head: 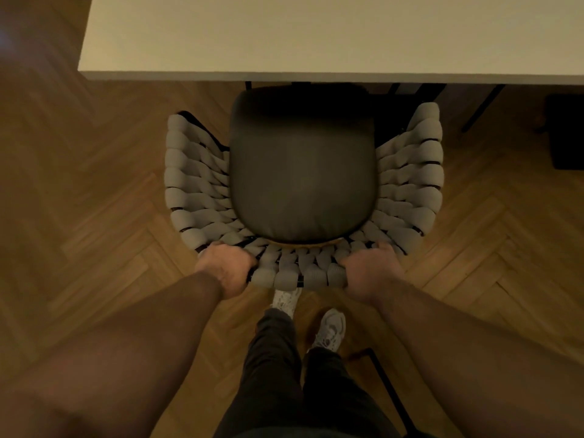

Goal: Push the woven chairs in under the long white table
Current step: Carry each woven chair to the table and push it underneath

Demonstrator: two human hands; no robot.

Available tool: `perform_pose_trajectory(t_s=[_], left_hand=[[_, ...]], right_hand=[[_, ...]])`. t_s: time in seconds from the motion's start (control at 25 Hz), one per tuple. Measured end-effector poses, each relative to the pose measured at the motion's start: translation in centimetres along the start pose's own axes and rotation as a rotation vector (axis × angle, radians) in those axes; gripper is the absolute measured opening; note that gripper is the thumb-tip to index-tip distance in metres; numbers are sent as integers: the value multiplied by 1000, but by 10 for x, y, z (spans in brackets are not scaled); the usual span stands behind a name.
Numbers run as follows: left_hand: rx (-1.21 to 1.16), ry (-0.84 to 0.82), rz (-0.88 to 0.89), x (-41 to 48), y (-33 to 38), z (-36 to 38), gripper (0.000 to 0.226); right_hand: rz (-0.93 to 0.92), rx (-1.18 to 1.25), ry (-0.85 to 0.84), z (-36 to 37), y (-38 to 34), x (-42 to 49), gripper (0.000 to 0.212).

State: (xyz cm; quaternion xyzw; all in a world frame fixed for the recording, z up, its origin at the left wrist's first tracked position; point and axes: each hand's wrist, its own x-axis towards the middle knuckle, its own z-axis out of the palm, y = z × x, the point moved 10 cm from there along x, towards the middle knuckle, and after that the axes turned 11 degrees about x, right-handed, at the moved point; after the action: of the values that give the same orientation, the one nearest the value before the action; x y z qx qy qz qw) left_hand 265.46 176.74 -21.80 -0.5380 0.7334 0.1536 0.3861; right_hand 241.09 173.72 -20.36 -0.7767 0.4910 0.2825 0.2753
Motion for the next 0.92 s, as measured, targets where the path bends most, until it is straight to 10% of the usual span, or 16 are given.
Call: perform_pose_trajectory(t_s=[0.92], left_hand=[[95,23,8,50,-44,-48,41]], right_hand=[[107,49,20,-41,5,41,23]])
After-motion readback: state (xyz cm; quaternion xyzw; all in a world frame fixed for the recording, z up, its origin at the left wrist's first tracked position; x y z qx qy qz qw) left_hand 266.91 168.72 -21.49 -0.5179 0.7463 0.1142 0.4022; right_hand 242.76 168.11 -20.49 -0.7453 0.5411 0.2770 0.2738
